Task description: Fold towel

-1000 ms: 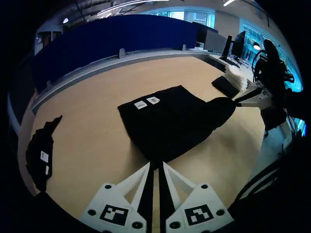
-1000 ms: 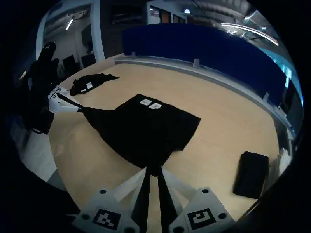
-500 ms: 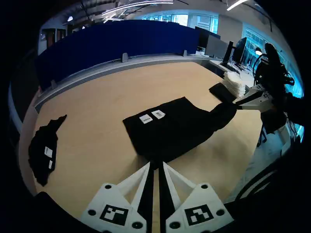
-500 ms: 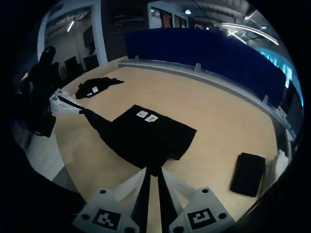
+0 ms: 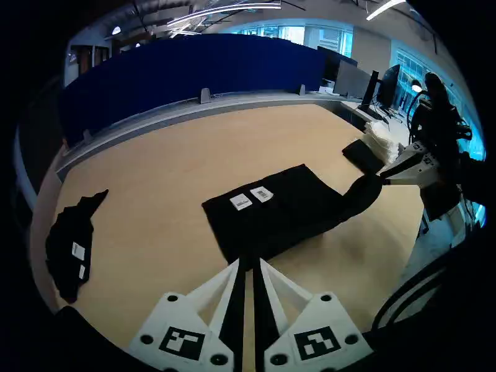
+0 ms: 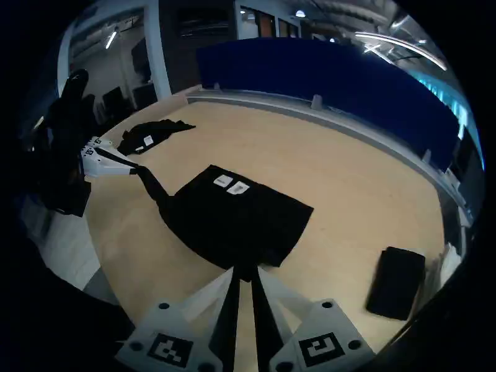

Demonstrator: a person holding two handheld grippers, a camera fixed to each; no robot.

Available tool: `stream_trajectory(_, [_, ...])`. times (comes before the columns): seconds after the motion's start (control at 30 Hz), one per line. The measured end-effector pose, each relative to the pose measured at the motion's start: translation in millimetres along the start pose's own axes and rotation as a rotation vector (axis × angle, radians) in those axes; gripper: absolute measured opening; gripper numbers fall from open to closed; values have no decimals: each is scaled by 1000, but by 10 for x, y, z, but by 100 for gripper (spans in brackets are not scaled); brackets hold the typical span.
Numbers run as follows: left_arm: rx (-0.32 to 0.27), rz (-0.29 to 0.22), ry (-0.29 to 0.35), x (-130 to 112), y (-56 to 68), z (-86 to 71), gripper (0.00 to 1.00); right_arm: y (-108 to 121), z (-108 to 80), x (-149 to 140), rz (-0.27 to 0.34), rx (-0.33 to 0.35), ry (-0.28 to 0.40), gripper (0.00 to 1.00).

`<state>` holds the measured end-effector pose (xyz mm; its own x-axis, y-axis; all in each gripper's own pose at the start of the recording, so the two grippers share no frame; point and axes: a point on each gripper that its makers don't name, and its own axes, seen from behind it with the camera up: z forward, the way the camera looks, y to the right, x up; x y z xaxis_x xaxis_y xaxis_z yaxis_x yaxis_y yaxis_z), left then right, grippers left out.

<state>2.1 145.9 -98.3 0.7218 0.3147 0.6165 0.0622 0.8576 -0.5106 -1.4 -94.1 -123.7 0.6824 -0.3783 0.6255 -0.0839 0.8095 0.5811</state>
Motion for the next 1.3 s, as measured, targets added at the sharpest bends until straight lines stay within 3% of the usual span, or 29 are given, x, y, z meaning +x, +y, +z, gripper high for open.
stream_trajectory(0.67, [47,39,17,361,-403,767,8,625,699,285,43,-41,-25,12])
stream_trajectory(0.97, [31,42,-12,321,-411,1052,8,756,925,159,76,-50,-56,12])
stream_trajectory(1.3, [47,51,-37,236,-478,1223,8,857,1106,163,107,-61,-62,12])
